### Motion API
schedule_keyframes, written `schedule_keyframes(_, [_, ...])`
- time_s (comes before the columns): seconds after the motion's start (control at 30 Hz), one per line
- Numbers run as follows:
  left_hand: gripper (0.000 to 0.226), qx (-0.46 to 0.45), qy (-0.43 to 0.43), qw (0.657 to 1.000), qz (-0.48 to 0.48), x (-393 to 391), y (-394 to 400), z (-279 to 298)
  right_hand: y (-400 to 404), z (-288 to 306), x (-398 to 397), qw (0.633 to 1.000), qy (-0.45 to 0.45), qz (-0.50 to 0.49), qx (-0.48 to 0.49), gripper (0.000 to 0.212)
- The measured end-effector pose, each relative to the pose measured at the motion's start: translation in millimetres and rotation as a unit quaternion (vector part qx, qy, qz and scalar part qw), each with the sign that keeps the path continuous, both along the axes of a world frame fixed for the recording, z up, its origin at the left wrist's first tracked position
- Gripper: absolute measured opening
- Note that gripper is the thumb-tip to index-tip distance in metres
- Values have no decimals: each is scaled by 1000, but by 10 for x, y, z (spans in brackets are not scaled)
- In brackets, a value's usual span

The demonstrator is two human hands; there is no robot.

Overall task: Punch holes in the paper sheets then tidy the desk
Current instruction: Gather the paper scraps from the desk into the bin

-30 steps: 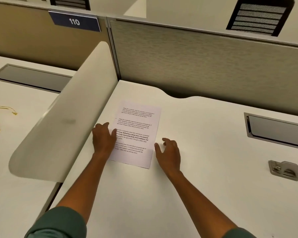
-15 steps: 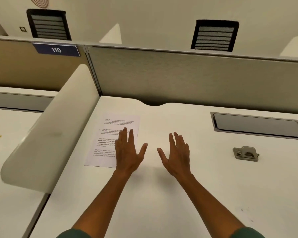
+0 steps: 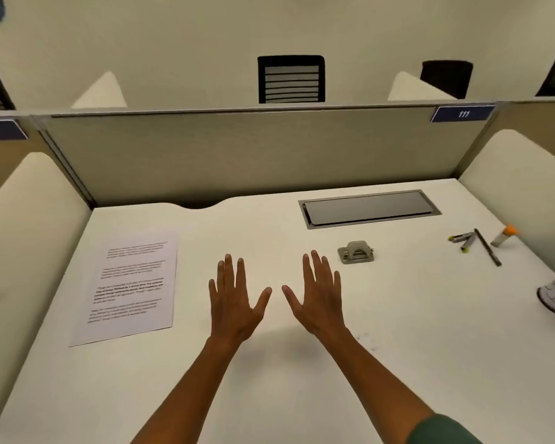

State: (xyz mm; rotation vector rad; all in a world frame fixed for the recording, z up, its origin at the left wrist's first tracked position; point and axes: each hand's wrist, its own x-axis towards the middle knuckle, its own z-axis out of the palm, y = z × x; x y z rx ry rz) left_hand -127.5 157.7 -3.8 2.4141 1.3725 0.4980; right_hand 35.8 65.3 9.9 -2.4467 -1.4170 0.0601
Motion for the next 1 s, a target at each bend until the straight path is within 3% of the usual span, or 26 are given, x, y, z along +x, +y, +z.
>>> schedule_keyframes(0.43, [91, -7, 29, 998, -63, 1043, -670, 67, -905, -3, 991, 998, 1, -66, -6, 83])
schedule_keyframes(0.7, [91, -17, 41, 999, -10, 1507, -1194, 63, -1258, -93, 1757, 1000, 21, -2, -20, 83])
schedule_keyframes(1.0, [83, -99, 20, 993, 57, 1630, -1767, -114, -1442, -310, 2083, 991, 71, 100, -46, 81])
